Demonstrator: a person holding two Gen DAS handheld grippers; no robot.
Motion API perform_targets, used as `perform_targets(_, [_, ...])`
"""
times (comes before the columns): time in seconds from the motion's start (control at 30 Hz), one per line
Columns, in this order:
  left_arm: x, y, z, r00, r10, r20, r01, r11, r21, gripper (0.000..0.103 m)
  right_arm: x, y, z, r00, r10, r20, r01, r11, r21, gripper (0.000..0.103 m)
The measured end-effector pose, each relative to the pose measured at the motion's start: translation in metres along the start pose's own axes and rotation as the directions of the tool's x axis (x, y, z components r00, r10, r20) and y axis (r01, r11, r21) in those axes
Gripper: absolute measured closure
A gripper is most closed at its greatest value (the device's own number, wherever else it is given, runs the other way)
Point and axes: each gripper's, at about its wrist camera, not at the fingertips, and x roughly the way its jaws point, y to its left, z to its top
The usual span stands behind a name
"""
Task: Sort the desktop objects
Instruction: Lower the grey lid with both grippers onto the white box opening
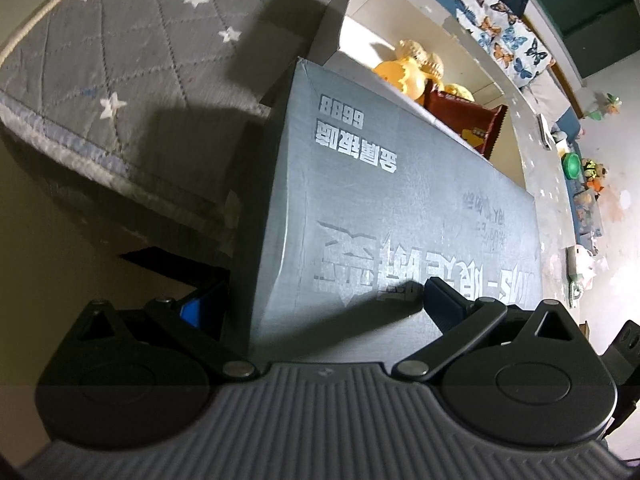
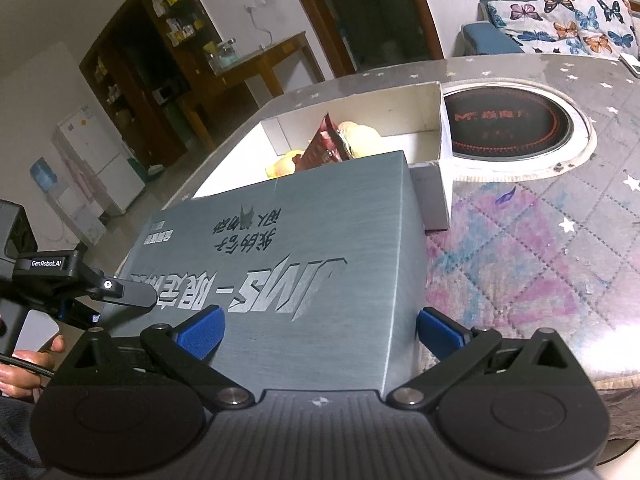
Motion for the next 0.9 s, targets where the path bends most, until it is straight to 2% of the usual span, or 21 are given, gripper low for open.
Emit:
perform_targets(0.4, [0.007,-0.003,-0.001,1.0,0.007,-0.03,-0.007,1.0,-0.009,0.0,0.011,-0.005,0.004,0.999,-0.008,-0.044,0.008,1.0,0.004,0.0])
perform_targets(0.9, [0.011,-0.003,0.004,0.999,0.011,-0.041,-0.012,1.0,-0.008,0.0,0.016,-0.009,0.005,0.998,-0.005,-0.058,0.006,1.0,0.007,0.0])
